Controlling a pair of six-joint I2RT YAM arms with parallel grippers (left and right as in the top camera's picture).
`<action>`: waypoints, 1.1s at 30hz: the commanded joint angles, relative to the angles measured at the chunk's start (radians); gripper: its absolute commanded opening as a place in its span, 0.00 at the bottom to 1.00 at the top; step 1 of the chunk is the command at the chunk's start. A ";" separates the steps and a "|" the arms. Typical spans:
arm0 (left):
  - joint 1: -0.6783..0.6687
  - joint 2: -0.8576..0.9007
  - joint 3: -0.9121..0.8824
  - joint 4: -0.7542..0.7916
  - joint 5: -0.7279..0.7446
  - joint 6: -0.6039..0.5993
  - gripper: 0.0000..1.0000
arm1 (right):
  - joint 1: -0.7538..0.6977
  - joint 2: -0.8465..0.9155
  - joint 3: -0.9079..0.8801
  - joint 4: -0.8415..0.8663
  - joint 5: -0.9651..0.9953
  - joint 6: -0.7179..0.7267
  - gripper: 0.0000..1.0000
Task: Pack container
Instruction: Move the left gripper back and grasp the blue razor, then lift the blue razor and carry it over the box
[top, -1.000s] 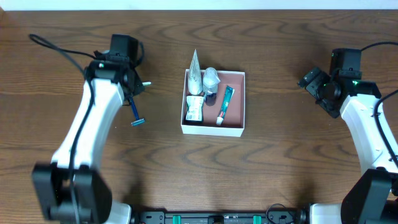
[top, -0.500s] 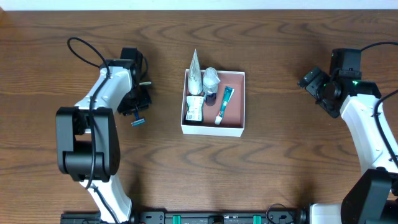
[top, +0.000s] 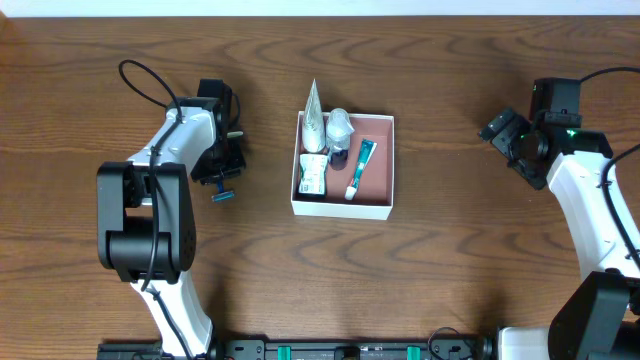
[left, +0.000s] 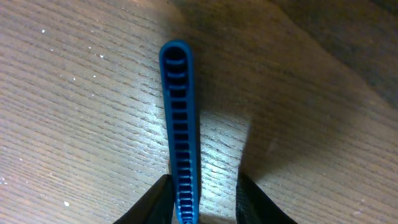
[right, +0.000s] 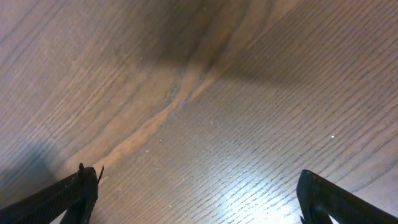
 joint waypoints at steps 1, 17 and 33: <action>0.005 0.029 -0.009 0.001 0.000 0.022 0.24 | -0.005 0.007 0.004 -0.001 0.004 0.008 0.99; 0.001 -0.025 0.069 -0.134 -0.001 0.060 0.06 | -0.005 0.007 0.004 -0.001 0.004 0.008 0.99; -0.256 -0.596 0.154 -0.240 -0.103 0.035 0.06 | -0.005 0.007 0.004 -0.001 0.004 0.008 0.99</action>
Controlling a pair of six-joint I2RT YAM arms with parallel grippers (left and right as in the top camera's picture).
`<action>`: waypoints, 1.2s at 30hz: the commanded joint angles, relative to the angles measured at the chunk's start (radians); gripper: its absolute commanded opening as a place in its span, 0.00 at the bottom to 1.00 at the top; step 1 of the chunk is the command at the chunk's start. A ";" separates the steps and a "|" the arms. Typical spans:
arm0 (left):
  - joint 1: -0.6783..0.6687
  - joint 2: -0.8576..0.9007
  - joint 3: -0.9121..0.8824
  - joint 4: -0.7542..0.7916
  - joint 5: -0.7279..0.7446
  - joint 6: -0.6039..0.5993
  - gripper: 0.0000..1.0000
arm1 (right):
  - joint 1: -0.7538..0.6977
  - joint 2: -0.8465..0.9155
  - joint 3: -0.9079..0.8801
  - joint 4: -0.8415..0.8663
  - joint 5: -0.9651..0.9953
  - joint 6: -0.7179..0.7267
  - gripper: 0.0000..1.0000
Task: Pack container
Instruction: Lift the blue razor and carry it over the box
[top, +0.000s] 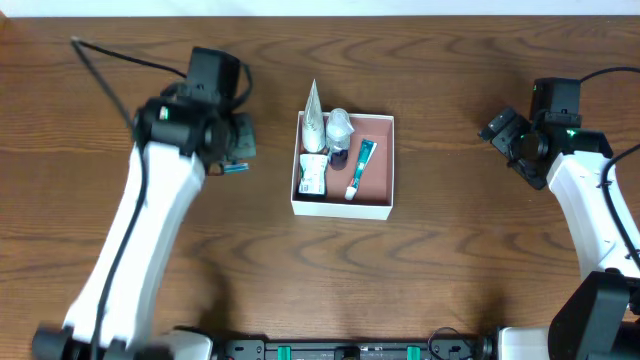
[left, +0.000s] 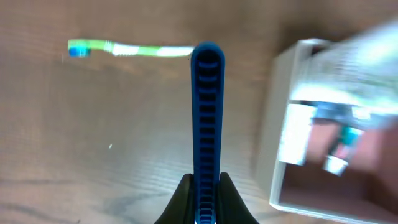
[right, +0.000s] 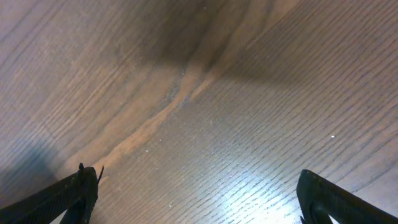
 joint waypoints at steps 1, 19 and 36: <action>-0.063 -0.063 0.007 0.002 -0.124 -0.036 0.06 | -0.005 0.007 0.004 -0.001 0.004 0.008 0.99; -0.673 0.064 -0.004 0.369 -0.544 -0.186 0.06 | -0.005 0.007 0.004 -0.001 0.004 0.008 0.99; -0.715 0.394 -0.004 0.506 -0.511 -0.270 0.06 | -0.005 0.007 0.004 -0.001 0.004 0.008 0.99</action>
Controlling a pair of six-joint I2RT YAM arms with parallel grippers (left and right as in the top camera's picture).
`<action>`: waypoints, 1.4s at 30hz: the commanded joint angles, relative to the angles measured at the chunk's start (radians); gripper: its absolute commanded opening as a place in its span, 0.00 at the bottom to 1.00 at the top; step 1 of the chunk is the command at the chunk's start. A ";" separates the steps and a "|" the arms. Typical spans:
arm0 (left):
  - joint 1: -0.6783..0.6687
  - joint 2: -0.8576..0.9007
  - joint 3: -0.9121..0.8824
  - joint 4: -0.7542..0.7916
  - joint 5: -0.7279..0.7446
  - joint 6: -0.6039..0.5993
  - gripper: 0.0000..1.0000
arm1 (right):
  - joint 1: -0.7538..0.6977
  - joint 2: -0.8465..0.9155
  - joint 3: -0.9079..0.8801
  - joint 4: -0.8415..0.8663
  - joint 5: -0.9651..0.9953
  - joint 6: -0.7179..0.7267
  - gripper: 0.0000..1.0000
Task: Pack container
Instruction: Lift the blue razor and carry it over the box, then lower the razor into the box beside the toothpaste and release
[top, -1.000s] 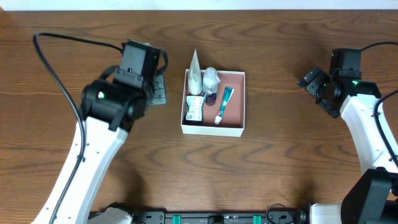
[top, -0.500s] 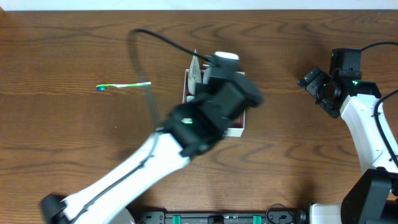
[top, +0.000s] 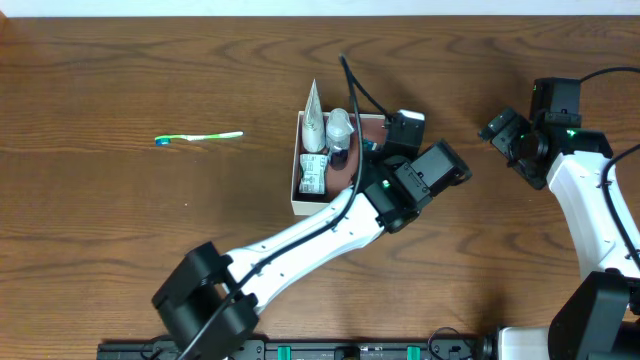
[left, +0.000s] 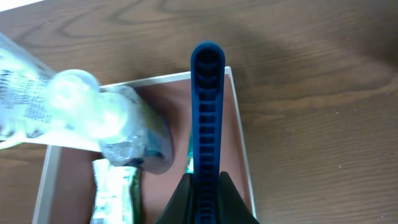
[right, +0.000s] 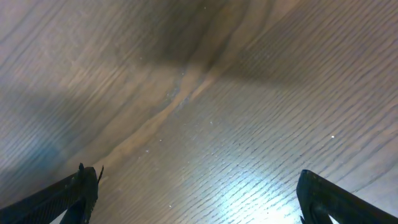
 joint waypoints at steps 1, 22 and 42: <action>0.006 0.033 -0.003 0.020 -0.008 -0.021 0.06 | -0.005 0.007 0.004 -0.001 0.004 0.008 0.99; 0.122 0.115 -0.003 0.063 0.180 -0.021 0.06 | -0.005 0.007 0.004 -0.001 0.004 0.008 0.99; 0.119 0.194 -0.003 0.073 0.225 -0.021 0.06 | -0.005 0.007 0.004 -0.001 0.004 0.008 0.99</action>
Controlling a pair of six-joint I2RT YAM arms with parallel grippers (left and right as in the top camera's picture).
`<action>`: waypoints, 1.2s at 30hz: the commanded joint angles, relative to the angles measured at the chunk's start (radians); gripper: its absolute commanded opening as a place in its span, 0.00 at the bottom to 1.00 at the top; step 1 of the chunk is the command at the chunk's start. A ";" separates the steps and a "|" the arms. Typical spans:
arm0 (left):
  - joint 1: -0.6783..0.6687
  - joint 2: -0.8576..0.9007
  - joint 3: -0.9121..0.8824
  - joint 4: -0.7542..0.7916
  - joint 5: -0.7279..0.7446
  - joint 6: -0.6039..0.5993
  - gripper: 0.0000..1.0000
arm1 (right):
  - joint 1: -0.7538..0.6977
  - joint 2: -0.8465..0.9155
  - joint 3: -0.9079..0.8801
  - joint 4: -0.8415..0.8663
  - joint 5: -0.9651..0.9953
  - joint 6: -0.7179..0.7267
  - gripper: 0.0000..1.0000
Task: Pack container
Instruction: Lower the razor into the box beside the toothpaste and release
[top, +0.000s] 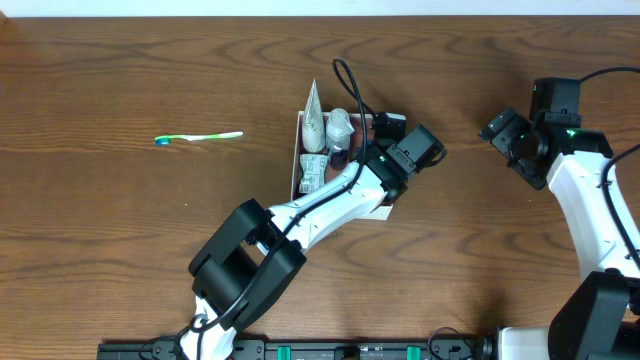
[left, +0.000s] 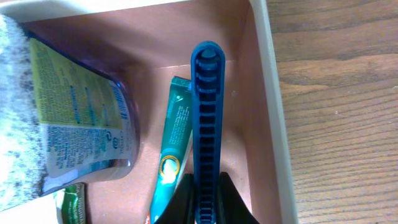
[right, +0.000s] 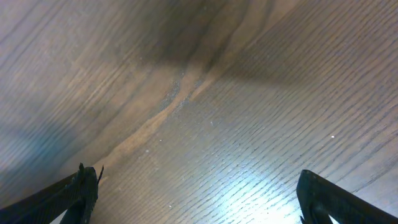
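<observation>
My left gripper (left: 205, 182) is shut on a blue ribbed handle (left: 206, 118). It holds the handle low inside the right side of the white box (left: 273, 93), just over a teal toothpaste tube (left: 174, 149). A clear bottle with a printed label (left: 81, 112) fills the box's left side, with a green sachet (left: 71, 205) below it. Overhead, the left arm reaches across the box (top: 296, 190) and hides its right part. A green toothbrush (top: 200, 137) lies on the table far to the left. My right gripper (right: 196, 193) is open over bare wood.
A white tube (top: 314, 115) leans out of the box's back left corner beside the bottle's cap (top: 340, 128). The right arm (top: 580, 180) stands at the table's right side. Dark wooden tabletop (top: 120, 230) surrounds the box.
My left gripper, still shut on the blue handle, was higher over the box's right rim. It is now lower, inside the box above the toothpaste tube. The right arm has not moved.
First my left gripper stood open around the blue handle on the table at the left. Then it was shut on the handle, in the air near the toothbrush. Later it held it over the box, and now down inside it.
</observation>
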 joint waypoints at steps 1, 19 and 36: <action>-0.003 -0.001 -0.003 0.001 -0.003 -0.005 0.06 | -0.005 0.007 0.004 -0.001 0.004 0.008 0.99; -0.003 -0.008 -0.002 0.003 -0.002 0.039 0.25 | -0.004 0.007 0.004 -0.001 0.004 0.008 0.99; -0.014 -0.218 0.020 -0.027 -0.048 0.164 0.29 | -0.002 0.007 0.004 -0.001 0.004 0.008 0.99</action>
